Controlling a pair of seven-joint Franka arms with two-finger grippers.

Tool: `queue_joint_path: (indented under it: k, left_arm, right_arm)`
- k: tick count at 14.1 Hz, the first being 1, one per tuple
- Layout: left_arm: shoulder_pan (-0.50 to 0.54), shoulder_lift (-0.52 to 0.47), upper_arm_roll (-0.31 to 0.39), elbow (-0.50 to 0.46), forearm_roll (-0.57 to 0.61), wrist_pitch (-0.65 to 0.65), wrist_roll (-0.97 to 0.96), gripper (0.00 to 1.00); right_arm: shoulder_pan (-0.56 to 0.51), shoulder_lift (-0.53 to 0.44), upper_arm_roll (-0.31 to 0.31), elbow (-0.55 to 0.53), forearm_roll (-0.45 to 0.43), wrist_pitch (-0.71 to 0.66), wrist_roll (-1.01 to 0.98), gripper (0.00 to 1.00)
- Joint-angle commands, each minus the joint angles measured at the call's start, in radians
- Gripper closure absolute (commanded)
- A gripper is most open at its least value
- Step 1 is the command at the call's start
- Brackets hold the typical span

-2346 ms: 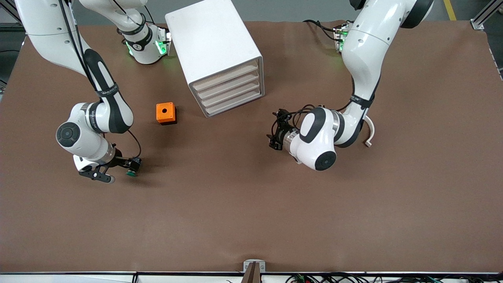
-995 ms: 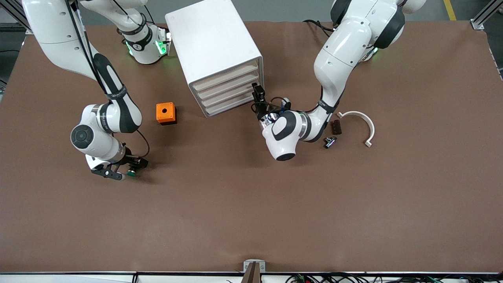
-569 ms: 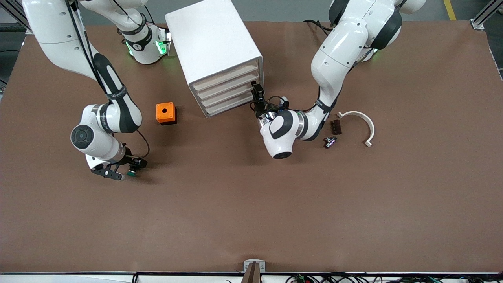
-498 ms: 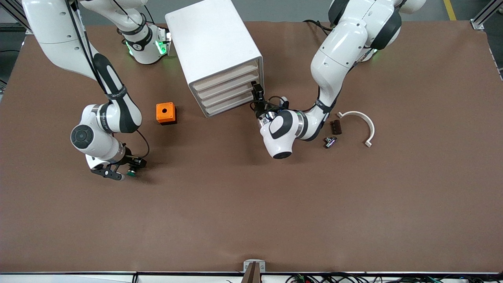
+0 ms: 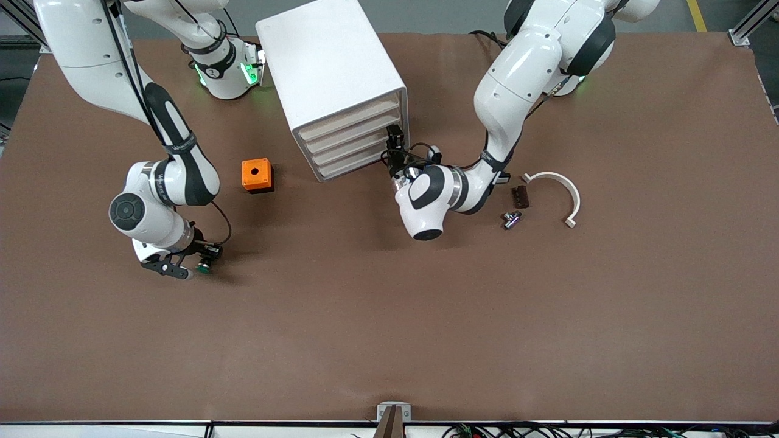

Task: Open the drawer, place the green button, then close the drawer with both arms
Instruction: 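Pull the white drawer out of the cabinet with the left gripper, then lift the green button with the right gripper while the left gripper pulls the drawer further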

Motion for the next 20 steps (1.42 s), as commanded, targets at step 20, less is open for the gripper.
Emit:
queue_joint_path:
  k: [20]
  left_arm:
    - [0.122, 0.015, 0.120, 0.049, -0.098, 0.119, 0.026, 0.85]
  right_arm:
    - [0.004, -0.034, 0.001, 0.040, 0.016, -0.120, 0.013, 1.00]
